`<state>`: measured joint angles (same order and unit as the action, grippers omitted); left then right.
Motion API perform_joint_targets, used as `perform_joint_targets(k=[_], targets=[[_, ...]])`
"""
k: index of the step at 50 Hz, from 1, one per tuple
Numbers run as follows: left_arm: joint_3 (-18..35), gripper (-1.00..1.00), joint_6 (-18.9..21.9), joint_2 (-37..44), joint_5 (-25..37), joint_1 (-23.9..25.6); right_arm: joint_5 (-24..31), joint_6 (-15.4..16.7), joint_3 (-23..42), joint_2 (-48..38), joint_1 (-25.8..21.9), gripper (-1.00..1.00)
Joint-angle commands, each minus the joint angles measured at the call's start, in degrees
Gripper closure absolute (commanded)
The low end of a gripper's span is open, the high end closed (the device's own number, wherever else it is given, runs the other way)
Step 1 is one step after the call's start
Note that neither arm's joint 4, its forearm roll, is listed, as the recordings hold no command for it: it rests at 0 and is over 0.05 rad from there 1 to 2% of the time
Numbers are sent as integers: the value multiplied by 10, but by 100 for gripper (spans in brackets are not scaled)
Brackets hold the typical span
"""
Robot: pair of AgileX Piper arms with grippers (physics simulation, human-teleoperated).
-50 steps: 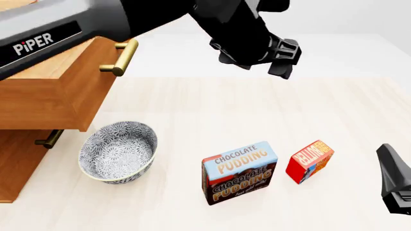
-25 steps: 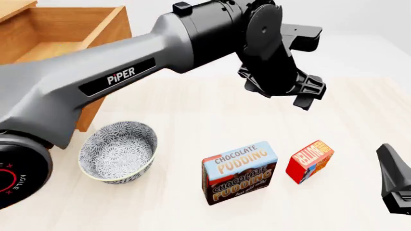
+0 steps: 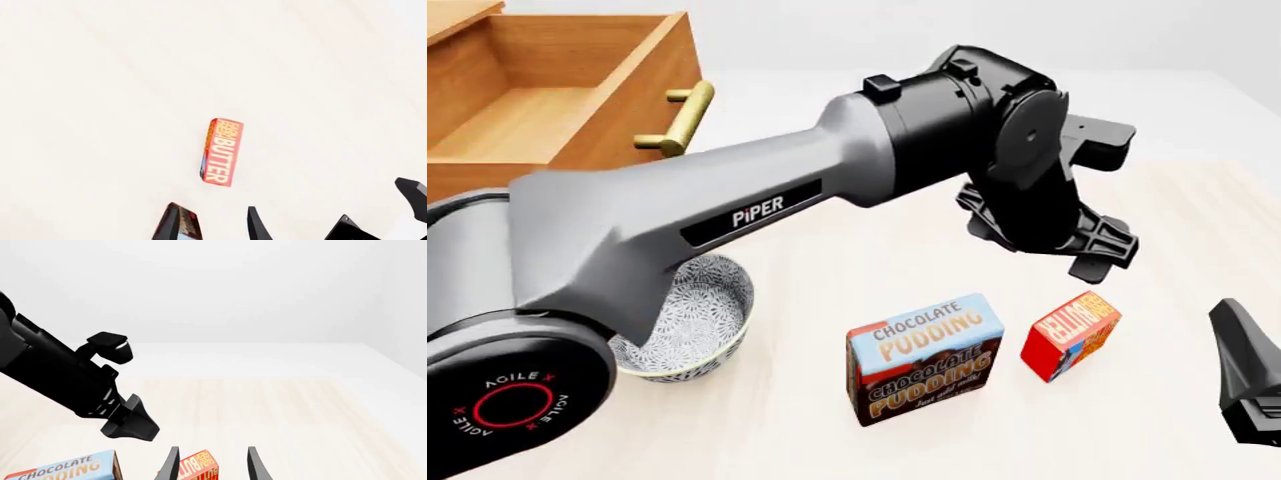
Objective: Put the butter at the back in the top drawer of the cabinet and close it.
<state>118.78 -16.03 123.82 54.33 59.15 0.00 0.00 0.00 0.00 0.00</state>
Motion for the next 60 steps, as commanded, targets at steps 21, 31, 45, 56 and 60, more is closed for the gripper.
perform_joint_targets(k=[21,31,45,56,60], targets=[[6,-100,-8,36,-11,18,0,0,0,0,0,-100],[0,-100,-7,41,-18,20,0,0,0,0,0,-100],[9,-100,-9,58,-23,22,0,0,0,0,0,-100],[19,-100,-5,70,-20,15,0,0,0,0,0,-100],[19,-100,-3,72,-20,16,0,0,0,0,0,-100]])
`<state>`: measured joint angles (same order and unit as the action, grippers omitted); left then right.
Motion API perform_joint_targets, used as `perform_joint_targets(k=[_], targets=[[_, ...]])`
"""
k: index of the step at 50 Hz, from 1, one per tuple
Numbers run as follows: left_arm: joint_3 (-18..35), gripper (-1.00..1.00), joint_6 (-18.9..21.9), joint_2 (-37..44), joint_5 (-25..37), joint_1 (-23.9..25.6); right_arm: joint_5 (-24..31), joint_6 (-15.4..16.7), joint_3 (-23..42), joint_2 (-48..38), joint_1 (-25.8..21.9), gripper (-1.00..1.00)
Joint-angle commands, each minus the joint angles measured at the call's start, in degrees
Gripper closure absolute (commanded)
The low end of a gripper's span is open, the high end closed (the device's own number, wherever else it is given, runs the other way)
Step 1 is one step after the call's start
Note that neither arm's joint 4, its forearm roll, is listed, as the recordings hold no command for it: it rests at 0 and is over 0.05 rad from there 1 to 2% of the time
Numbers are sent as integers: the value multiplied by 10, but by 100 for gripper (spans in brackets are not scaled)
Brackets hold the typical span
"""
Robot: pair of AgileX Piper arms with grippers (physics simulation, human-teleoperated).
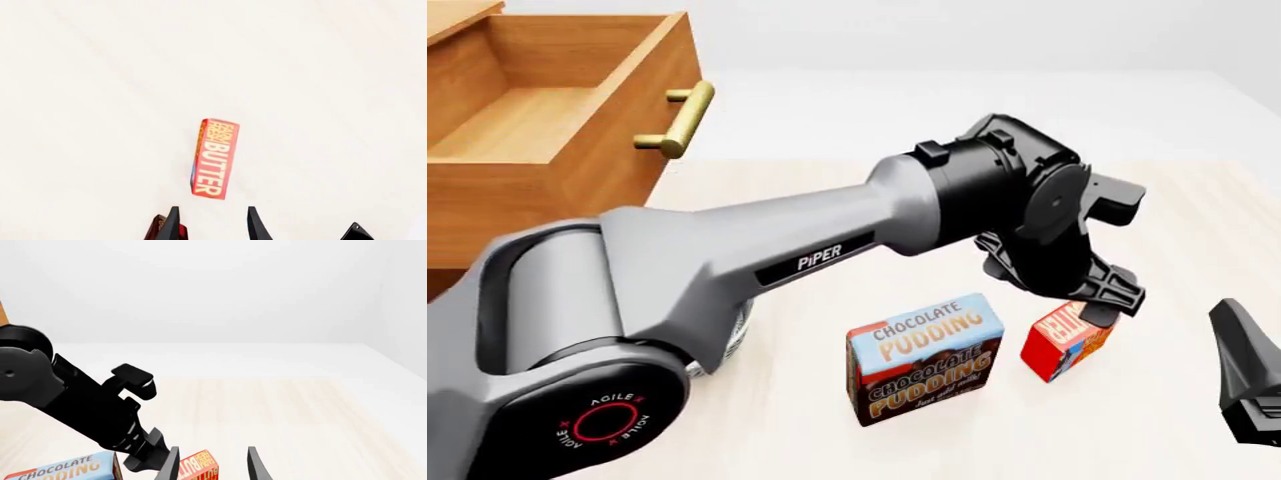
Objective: Put the butter at the back in the top drawer of the cabinet and close it.
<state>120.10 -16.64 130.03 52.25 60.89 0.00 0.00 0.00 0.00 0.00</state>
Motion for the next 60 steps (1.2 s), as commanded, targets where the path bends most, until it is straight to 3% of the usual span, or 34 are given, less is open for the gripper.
perform_joint_targets(k=[1,33,47,60], targets=[[7,-100,4,12,1,-2,0,0,0,0,0,-100],[111,-100,29,86,50,0,0,0,0,0,0,-100],[117,-100,33,95,52,-1,0,0,0,0,0,-100],[166,-100,40,126,76,2,0,0,0,0,0,-100]])
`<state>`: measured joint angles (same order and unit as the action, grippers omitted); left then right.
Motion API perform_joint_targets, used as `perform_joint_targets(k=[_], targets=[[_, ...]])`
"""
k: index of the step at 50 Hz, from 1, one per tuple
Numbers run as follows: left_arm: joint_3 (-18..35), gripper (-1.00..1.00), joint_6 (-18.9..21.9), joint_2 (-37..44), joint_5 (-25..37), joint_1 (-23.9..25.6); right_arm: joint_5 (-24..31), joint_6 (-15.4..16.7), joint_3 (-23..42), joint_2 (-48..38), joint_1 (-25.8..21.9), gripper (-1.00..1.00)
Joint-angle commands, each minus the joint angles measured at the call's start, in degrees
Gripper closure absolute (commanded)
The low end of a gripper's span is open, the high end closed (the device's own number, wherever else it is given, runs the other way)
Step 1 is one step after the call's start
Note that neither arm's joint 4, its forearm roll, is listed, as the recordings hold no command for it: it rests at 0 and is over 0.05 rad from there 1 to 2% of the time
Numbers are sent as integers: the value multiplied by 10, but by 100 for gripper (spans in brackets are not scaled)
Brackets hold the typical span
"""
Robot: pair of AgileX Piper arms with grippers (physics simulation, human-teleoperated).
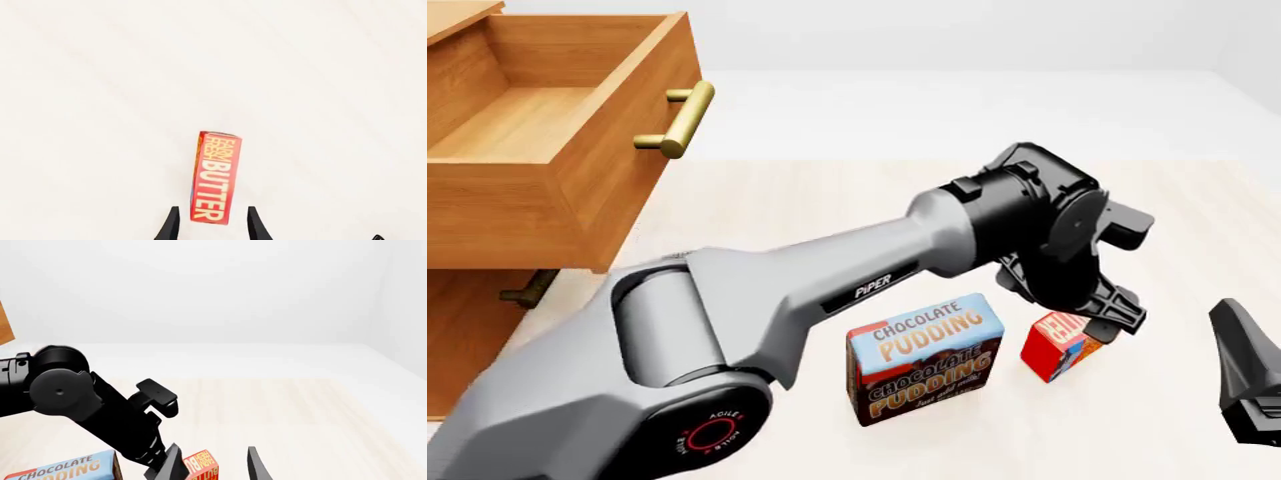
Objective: Put the butter at the back in the top drawer of the cabinet and close it.
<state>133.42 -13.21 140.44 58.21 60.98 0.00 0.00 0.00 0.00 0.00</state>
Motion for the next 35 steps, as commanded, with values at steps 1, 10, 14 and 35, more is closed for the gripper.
perform_joint_targets(k=[1,10,14,35], targets=[[34,-100,7,23,17,1,0,0,0,0,0,-100],[49,-100,4,31,23,2,0,0,0,0,0,-100],[47,-100,3,31,21,1,0,0,0,0,0,-100],[52,-100,-1,40,22,7,0,0,0,0,0,-100]])
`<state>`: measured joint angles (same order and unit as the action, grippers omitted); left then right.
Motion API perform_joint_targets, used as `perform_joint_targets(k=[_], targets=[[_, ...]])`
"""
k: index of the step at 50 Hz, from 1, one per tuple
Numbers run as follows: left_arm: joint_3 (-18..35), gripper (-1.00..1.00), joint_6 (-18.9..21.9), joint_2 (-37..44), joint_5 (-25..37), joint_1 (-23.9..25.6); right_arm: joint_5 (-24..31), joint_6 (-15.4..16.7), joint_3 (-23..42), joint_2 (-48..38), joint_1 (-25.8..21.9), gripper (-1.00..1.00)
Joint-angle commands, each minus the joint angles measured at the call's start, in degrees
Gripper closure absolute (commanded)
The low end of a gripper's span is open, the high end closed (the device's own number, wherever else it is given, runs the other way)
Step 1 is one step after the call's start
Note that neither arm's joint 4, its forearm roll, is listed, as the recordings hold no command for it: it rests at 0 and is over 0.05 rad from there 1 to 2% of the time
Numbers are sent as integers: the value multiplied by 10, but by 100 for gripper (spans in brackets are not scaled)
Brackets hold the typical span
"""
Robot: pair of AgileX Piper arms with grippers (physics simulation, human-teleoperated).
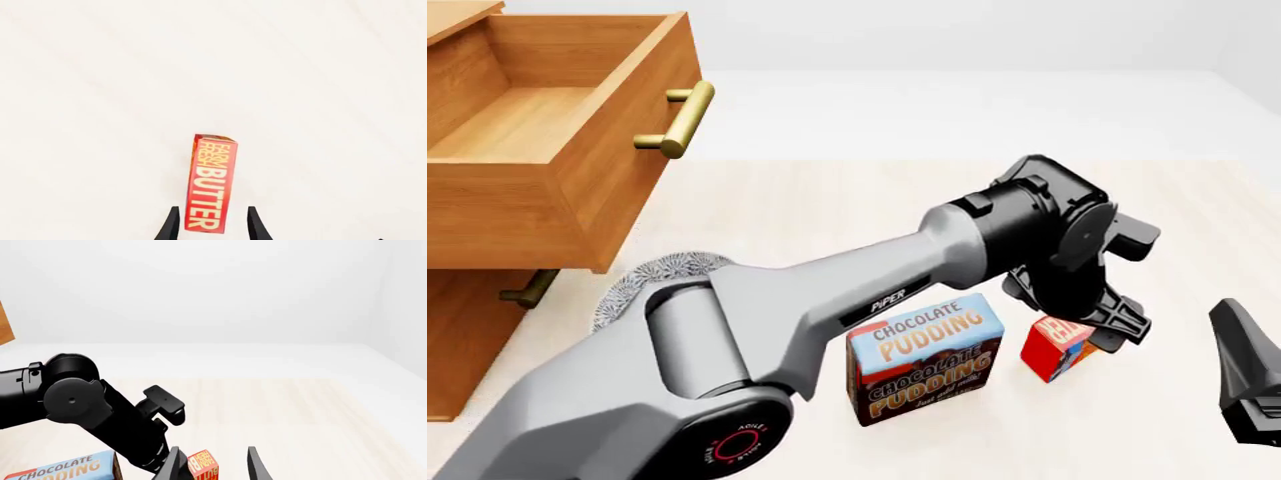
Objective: Put the butter at the back in the top drawer of the cabinet and close it.
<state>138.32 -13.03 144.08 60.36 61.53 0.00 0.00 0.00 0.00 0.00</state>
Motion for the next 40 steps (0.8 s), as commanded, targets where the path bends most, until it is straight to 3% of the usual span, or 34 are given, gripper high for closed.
perform_joint_targets(k=[1,16,23,35,40], targets=[[1,-100,-3,2,0,2,0,0,0,0,0,-100],[-16,-100,-8,-1,-8,4,0,0,0,0,0,-100],[4,-100,-8,6,5,4,0,0,0,0,0,-100],[-30,-100,-4,-2,-21,-2,0,0,0,0,0,-100],[-9,-100,0,13,-15,-6,0,0,0,0,0,-100]])
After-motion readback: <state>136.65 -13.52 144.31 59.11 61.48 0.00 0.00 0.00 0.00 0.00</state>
